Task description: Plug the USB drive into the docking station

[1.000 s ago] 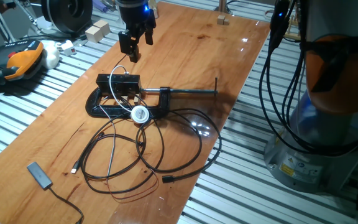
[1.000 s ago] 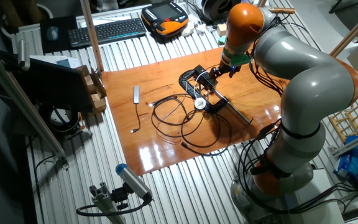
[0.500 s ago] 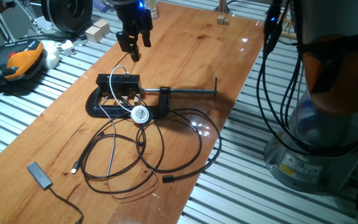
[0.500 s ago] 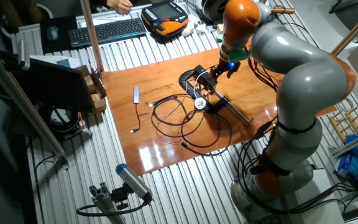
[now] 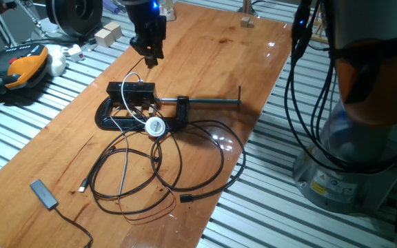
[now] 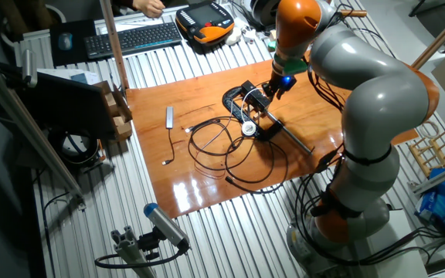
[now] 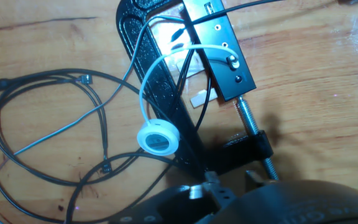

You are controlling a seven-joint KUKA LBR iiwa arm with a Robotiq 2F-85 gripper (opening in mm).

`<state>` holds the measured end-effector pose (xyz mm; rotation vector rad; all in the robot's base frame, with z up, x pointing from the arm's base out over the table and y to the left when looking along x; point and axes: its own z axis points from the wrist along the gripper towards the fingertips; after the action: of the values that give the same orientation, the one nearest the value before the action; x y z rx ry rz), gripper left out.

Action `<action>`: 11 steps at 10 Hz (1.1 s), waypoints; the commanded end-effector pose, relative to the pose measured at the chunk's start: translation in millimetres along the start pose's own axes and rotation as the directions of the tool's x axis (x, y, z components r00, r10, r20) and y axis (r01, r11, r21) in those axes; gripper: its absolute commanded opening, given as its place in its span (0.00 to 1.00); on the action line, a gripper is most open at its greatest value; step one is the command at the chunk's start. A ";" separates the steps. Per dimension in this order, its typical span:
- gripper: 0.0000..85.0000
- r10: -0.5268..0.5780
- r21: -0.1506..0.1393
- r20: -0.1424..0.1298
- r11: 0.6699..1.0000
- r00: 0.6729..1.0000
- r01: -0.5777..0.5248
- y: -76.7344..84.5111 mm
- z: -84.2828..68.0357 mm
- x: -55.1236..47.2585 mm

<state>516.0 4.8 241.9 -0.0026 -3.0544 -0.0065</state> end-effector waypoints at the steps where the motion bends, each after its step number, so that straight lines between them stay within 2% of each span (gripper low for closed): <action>1: 0.00 0.005 -0.003 0.006 1.000 1.000 -0.005 -0.2 -0.1 0.0; 2: 0.00 0.014 -0.011 0.021 1.000 1.000 -0.013 -0.1 0.0 0.0; 4: 0.00 0.024 -0.019 0.084 1.000 0.996 -0.022 -0.6 -0.1 0.1; 8: 0.00 0.052 -0.027 0.103 0.998 0.993 -0.049 1.5 0.4 0.9; 11: 0.00 0.061 -0.031 0.098 0.998 0.993 -0.058 2.8 0.7 1.7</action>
<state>514.3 7.6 241.5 -0.0955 -3.1509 -0.0467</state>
